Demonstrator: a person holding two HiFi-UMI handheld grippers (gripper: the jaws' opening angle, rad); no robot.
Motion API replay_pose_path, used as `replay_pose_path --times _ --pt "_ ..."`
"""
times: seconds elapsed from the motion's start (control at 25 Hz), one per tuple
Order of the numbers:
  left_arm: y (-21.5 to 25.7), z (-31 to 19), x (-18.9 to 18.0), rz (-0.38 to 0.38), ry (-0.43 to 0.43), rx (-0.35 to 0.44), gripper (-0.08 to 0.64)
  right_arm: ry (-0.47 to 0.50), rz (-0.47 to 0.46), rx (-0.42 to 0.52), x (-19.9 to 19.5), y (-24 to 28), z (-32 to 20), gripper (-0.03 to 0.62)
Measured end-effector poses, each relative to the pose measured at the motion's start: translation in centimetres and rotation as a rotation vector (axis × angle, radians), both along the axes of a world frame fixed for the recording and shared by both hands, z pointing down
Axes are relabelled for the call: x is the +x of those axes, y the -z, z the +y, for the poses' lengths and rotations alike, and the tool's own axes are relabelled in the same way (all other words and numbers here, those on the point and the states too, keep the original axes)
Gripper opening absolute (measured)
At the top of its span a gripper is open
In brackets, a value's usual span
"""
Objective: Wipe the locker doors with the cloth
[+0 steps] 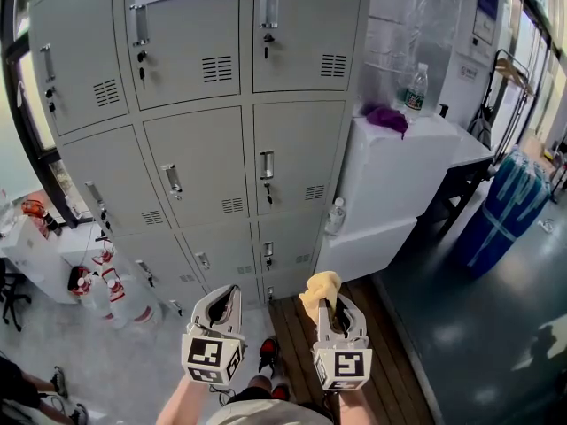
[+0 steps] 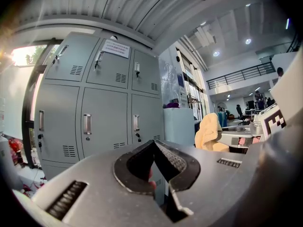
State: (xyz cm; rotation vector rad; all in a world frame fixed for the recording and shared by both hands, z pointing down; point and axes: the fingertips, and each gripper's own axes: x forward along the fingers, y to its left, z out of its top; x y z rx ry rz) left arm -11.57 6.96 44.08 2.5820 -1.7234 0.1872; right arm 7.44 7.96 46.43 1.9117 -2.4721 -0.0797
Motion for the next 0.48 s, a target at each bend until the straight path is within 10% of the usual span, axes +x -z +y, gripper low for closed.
replay_pose_path --times 0.48 --pt "0.12 -0.07 0.65 0.001 -0.007 0.002 0.023 0.001 -0.024 -0.016 0.23 -0.08 0.09 0.072"
